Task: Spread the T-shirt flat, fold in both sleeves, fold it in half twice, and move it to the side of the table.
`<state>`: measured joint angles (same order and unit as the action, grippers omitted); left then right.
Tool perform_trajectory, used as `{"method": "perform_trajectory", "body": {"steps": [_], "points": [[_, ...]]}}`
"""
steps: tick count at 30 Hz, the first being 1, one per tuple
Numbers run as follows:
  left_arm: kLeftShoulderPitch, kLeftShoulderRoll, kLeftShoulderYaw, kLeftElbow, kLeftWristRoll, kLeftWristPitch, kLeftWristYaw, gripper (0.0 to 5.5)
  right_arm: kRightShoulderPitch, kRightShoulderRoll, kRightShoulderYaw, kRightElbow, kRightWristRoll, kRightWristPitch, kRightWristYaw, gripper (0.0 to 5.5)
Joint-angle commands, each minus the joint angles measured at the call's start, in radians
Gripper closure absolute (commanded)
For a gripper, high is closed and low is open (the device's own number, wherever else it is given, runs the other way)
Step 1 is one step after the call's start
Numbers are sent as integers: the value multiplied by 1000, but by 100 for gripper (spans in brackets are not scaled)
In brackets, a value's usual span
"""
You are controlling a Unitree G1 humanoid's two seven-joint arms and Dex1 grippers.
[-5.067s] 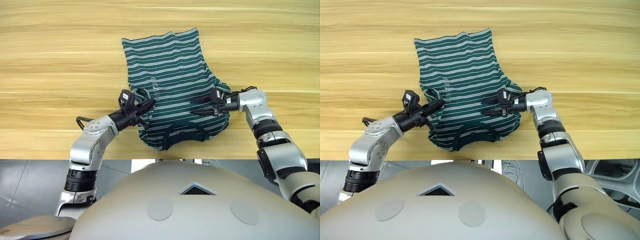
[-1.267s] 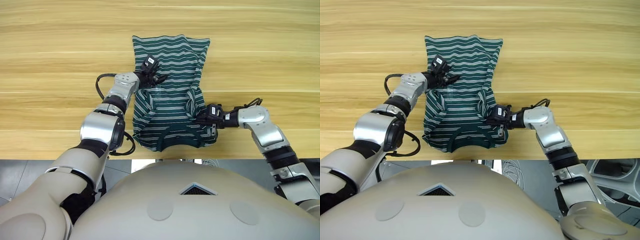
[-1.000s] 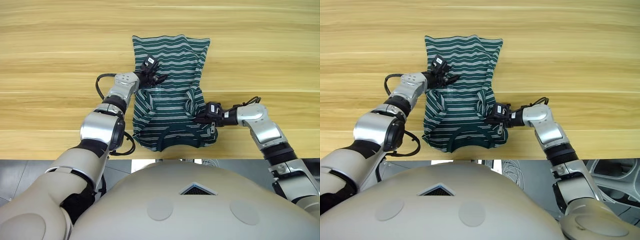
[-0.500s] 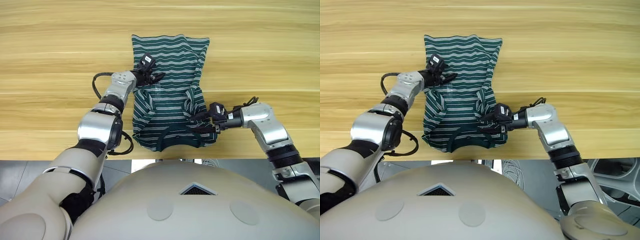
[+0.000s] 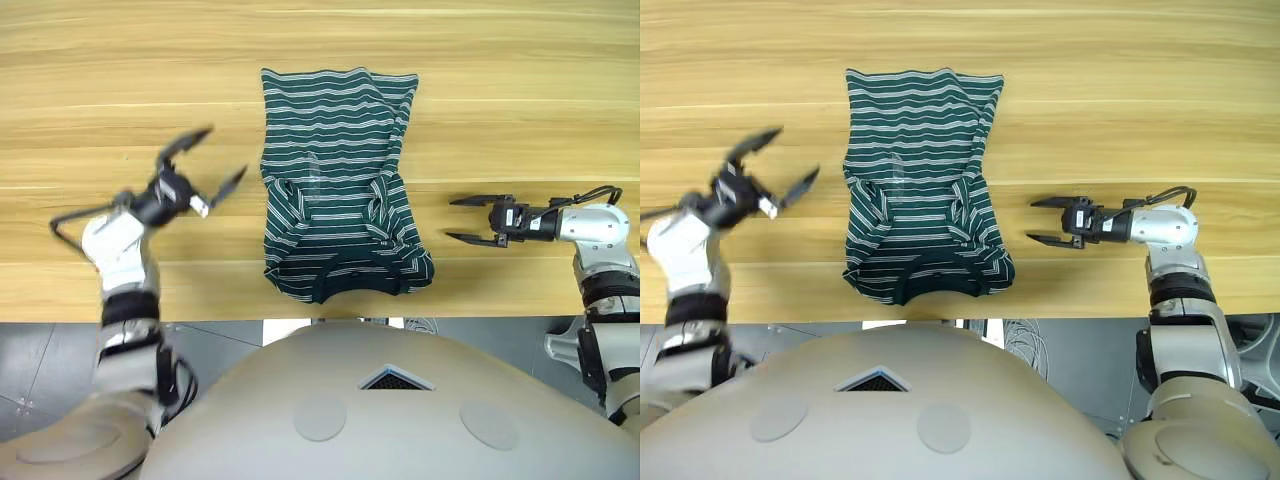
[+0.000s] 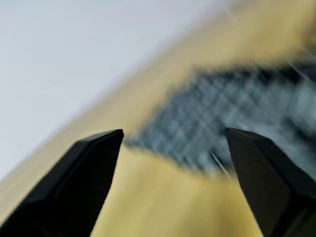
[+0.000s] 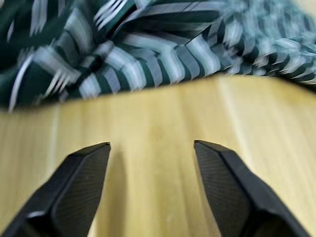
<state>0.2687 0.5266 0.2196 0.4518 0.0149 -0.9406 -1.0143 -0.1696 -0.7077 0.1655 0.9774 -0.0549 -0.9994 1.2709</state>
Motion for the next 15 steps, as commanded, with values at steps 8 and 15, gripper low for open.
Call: {"method": "perform_trajectory", "body": {"steps": [8,15], "points": [[111,154,-158,53,478,-255,291,131,-82,31,163,53,1,-167,126,198],[20,194,-298,66,618,-240,429,131,-84,73,202,5,-38,-173,40,150]]}}
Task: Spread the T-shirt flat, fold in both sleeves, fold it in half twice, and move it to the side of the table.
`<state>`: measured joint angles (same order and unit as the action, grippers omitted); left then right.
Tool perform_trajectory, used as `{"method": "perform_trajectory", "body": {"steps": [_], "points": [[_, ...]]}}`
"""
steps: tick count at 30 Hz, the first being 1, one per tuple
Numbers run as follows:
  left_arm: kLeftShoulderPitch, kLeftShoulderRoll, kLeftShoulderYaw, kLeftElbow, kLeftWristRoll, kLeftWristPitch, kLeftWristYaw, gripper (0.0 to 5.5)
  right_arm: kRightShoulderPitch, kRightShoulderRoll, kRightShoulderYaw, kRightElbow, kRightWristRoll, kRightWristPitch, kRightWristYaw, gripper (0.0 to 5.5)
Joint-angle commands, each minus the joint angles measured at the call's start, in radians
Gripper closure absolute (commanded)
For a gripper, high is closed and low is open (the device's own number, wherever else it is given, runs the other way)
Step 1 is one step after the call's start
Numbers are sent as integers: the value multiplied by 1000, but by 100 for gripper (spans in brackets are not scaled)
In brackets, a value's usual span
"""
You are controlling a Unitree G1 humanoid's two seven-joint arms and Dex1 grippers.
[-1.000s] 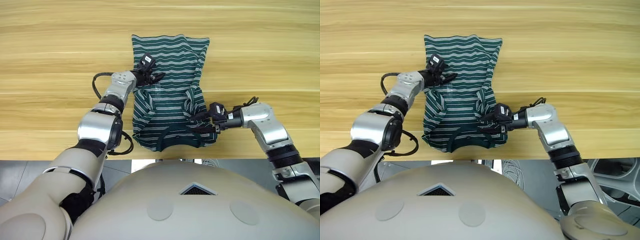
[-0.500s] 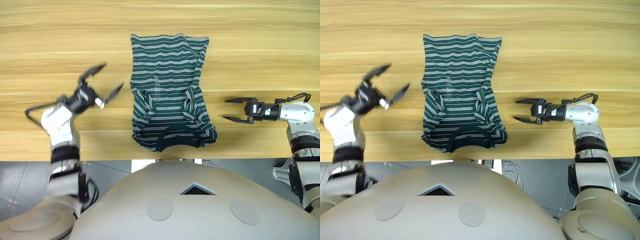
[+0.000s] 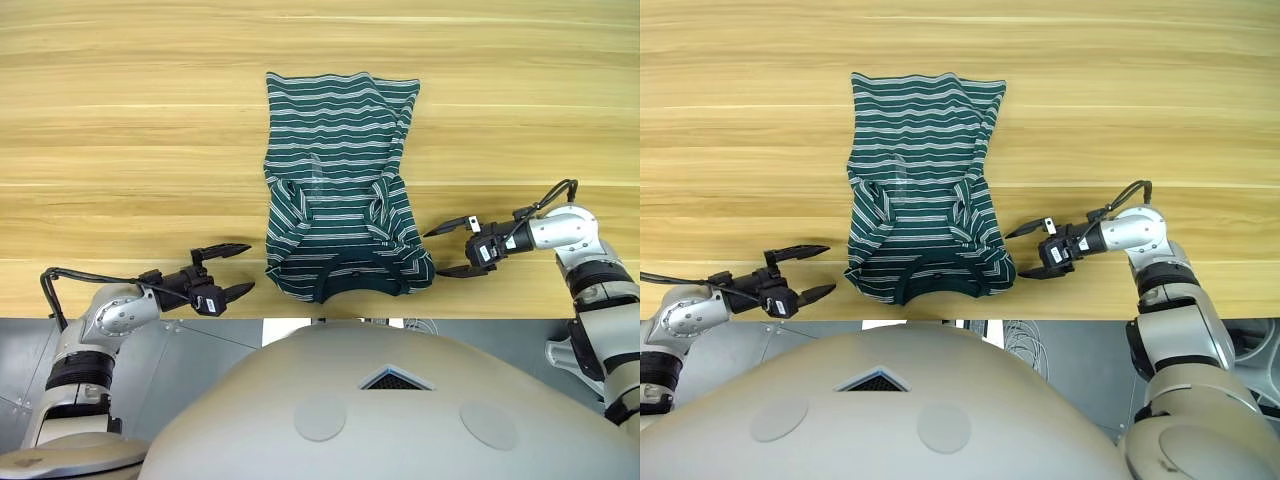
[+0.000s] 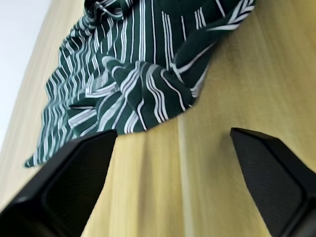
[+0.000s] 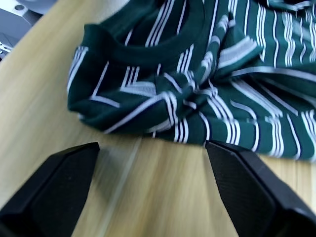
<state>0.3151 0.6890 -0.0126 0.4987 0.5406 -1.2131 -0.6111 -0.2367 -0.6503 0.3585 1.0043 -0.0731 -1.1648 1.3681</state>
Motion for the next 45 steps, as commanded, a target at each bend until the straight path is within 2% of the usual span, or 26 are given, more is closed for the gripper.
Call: {"method": "perform_trajectory", "body": {"steps": [1,13,18,25,30,34,39,41,45], "points": [[-37,38,-88,22,102,36,37,131,-18,20,13,-28,-31,-3,-76,150],[-158,116,-292,67,229,74,185,131,-17,48,98,-63,-143,30,-228,150],[-204,103,-371,79,273,81,248,131,-8,41,147,-91,-52,35,-154,150],[-234,98,-465,103,250,56,278,131,3,39,177,-116,71,41,-46,284],[-248,97,-519,121,260,63,285,131,3,46,170,-119,84,52,-36,368],[-262,91,-565,158,210,55,256,206,-4,51,161,-117,83,58,-46,443],[-270,92,-627,191,20,30,163,290,5,48,155,-127,106,68,-33,524],[-270,98,-654,175,-94,26,107,326,17,44,154,-145,138,90,-6,547],[-253,127,-709,62,-391,80,-48,406,67,14,153,-240,267,203,120,547]]}}
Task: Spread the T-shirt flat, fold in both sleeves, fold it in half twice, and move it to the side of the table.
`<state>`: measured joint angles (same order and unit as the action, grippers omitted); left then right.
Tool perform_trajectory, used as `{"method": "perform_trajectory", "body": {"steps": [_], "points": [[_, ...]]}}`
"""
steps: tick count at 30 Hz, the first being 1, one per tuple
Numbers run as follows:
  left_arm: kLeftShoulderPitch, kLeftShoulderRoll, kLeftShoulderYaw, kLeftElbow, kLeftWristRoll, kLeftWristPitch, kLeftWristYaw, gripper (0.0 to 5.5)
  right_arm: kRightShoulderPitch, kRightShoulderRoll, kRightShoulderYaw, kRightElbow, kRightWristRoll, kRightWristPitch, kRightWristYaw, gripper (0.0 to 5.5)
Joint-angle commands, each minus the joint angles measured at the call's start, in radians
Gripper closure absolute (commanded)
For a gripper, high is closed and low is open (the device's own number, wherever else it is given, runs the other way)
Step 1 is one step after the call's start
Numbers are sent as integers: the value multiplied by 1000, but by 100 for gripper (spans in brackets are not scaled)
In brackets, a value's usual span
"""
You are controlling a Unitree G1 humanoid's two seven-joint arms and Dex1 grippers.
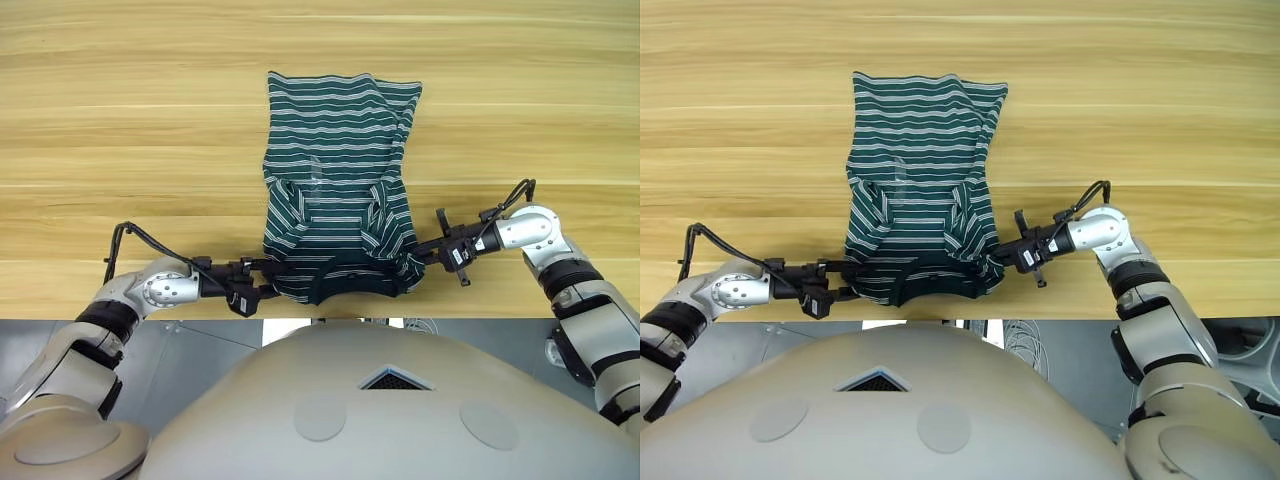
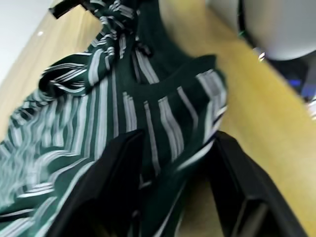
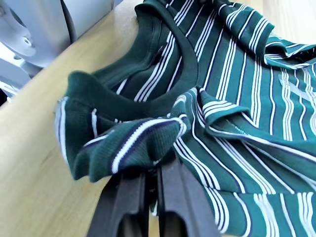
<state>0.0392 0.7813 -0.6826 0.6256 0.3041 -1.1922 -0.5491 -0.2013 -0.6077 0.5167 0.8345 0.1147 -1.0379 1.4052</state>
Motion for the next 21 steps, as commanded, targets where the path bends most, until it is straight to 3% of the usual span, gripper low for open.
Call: {"method": "perform_trajectory", "body": {"steps": [1,8,17,21], "points": [[31,49,-46,-105,-226,83,-150,424,42,-35,-11,-99,111,110,114,547],[93,161,41,-419,-575,225,-287,544,100,-121,-2,-274,260,310,209,547],[170,167,142,-526,-593,319,-377,550,67,-90,-52,-240,239,326,208,547],[160,145,236,-430,-473,271,-340,550,58,-61,-64,-191,194,299,206,547]]}}
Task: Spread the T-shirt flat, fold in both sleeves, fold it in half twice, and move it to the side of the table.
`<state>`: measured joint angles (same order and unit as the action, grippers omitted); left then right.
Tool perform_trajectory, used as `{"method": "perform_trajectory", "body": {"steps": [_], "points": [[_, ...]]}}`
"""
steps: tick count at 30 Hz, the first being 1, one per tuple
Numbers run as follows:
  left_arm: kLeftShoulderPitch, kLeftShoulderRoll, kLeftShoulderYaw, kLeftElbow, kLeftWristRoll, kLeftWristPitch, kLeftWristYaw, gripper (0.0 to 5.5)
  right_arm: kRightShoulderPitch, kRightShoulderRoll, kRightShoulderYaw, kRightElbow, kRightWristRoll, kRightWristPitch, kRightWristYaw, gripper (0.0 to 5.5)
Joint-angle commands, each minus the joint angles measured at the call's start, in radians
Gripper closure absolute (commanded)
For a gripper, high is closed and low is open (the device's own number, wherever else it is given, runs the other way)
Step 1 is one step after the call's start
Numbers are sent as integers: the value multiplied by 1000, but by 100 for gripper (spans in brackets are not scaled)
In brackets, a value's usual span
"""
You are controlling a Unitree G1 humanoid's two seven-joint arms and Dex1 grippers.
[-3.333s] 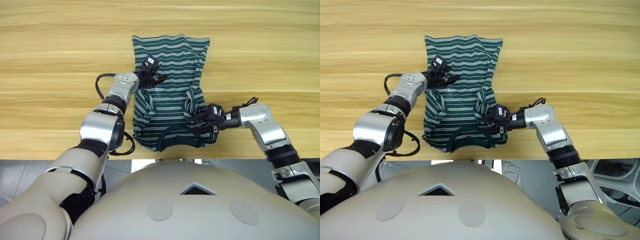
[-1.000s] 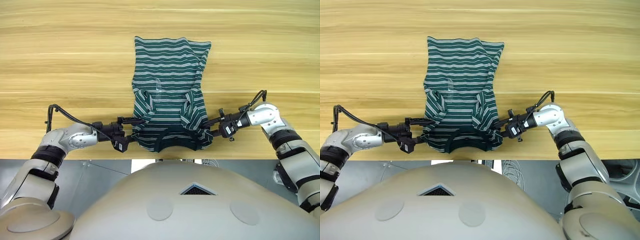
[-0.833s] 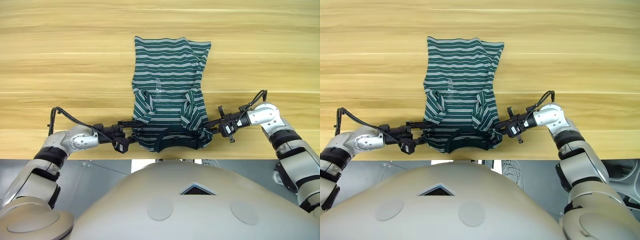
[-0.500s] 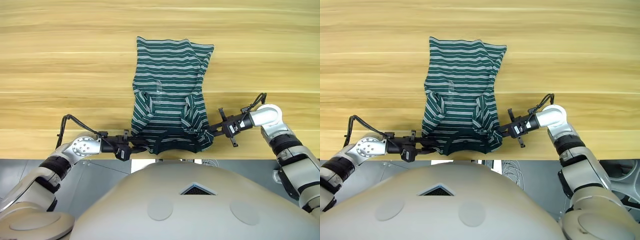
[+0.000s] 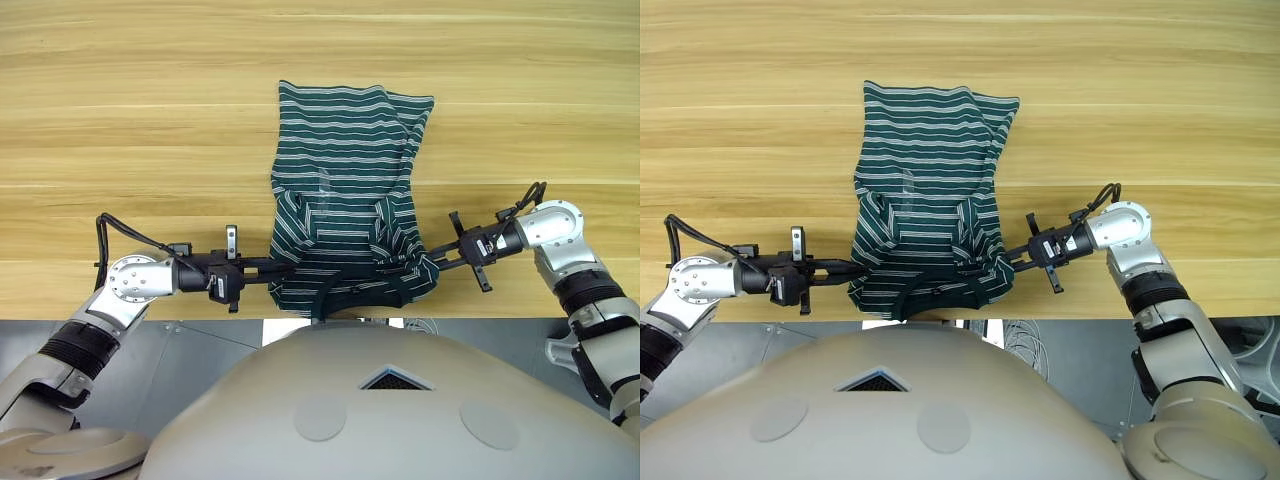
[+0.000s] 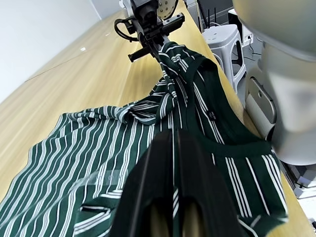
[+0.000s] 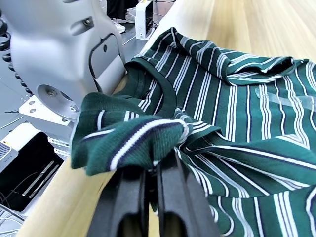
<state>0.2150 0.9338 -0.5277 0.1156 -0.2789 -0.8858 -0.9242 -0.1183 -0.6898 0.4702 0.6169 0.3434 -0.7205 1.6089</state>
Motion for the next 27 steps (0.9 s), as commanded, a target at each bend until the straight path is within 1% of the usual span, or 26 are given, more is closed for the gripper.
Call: {"method": "perform_trajectory", "body": {"steps": [1,3,4,6,7,8,11,15,18,22,27], "points": [[-22,-11,113,112,154,-52,55,550,-29,26,-21,33,-40,-22,3,547],[-16,-1,169,151,196,-78,84,522,-33,33,-26,43,-50,-27,3,547],[-11,9,197,167,226,-97,98,498,-33,34,-29,47,-53,-29,3,547],[-19,22,248,226,323,-158,137,458,-29,35,-36,50,-56,-32,3,547],[-29,19,261,257,374,-186,154,447,-25,36,-41,49,-58,-33,2,547],[-40,7,265,283,460,-214,180,430,-24,38,-43,50,-59,-33,1,547],[-58,-46,237,325,631,-263,235,373,-26,45,-43,51,-62,-33,2,547],[-74,-81,192,393,802,-292,309,310,-29,47,-46,47,-66,-29,3,547],[-87,-95,166,426,892,-305,371,307,-26,50,-48,39,-67,-26,2,547],[-110,-114,141,444,955,-318,455,307,-25,52,-50,33,-69,-26,2,547],[-129,-141,94,467,963,-336,514,307,-24,57,-52,28,-73,-26,1,547]]}}
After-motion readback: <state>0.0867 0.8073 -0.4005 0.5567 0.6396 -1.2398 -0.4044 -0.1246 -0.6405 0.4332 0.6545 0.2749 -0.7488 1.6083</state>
